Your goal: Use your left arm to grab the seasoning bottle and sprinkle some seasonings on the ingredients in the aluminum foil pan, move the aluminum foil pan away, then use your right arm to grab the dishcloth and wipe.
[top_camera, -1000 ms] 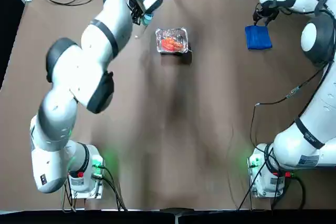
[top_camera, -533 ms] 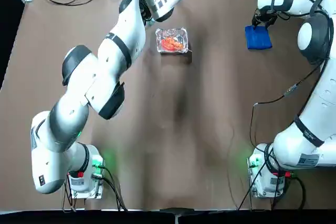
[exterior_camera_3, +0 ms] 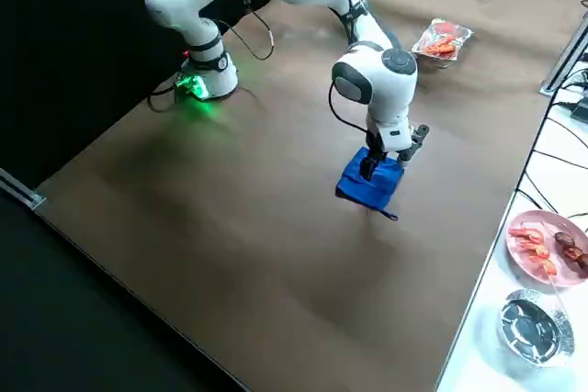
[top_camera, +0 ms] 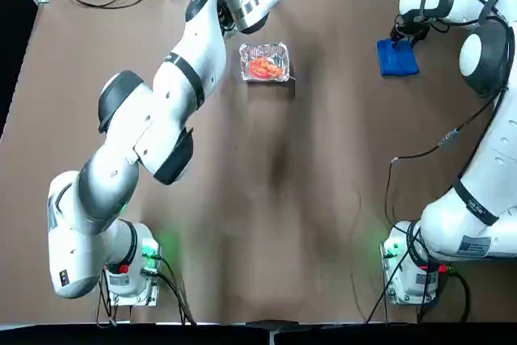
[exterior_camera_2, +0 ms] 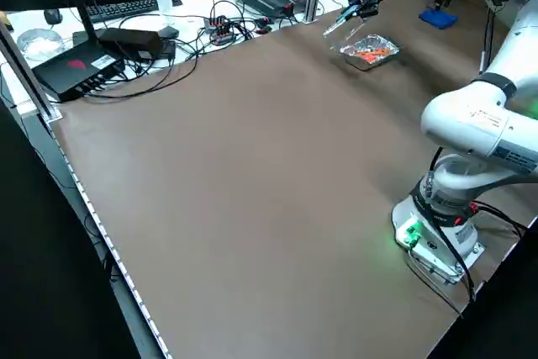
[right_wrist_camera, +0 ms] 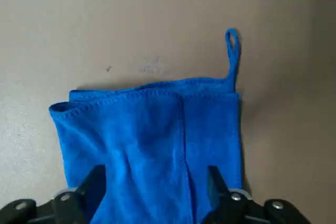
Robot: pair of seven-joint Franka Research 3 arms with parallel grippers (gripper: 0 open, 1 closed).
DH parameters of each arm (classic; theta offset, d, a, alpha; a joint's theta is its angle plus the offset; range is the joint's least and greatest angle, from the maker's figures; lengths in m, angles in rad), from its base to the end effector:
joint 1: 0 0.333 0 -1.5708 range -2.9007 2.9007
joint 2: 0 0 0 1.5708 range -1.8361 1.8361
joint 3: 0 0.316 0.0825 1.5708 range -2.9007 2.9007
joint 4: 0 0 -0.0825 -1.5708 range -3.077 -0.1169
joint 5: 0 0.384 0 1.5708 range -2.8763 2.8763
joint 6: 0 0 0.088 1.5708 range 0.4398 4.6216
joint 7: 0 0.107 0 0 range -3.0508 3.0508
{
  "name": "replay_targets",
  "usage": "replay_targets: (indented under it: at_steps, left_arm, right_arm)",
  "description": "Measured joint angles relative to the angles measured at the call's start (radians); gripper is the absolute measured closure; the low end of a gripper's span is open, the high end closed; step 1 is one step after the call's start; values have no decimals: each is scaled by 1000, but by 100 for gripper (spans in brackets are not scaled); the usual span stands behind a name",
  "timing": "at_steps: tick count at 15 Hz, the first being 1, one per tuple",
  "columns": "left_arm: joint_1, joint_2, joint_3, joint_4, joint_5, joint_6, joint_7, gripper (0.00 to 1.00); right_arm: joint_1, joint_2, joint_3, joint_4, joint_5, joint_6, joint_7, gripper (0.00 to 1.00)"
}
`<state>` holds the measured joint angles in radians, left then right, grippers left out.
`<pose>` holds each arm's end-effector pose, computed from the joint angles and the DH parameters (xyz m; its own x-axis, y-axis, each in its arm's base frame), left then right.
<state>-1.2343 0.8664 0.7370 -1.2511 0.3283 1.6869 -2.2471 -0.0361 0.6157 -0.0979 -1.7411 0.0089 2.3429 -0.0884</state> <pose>0.5645 -0.4362 0.3396 -0.0960 0.6642 0.7414 0.9541 -0.1510 0.2588 0.6612 -0.0832 0.2234 0.9993 -0.0347 -0.0157 -0.0339 -0.9982 0.0490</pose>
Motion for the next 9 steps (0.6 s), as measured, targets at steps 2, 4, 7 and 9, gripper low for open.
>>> replay_targets:
  at_steps: [2,4,7,9]
  left_arm:
    - [-3,3,0,1,3,0,0,78]
    - [-4,4,0,2,3,0,0,78]
    - [-4,5,0,3,3,0,0,78]
    - [-5,6,0,4,3,0,0,78]
  right_arm:
    - [0,2,1,0,0,0,0,14]
    - [1,4,2,0,0,0,0,14]
    - [3,21,5,0,0,1,-1,15]
    - [13,44,11,1,0,6,-4,15]
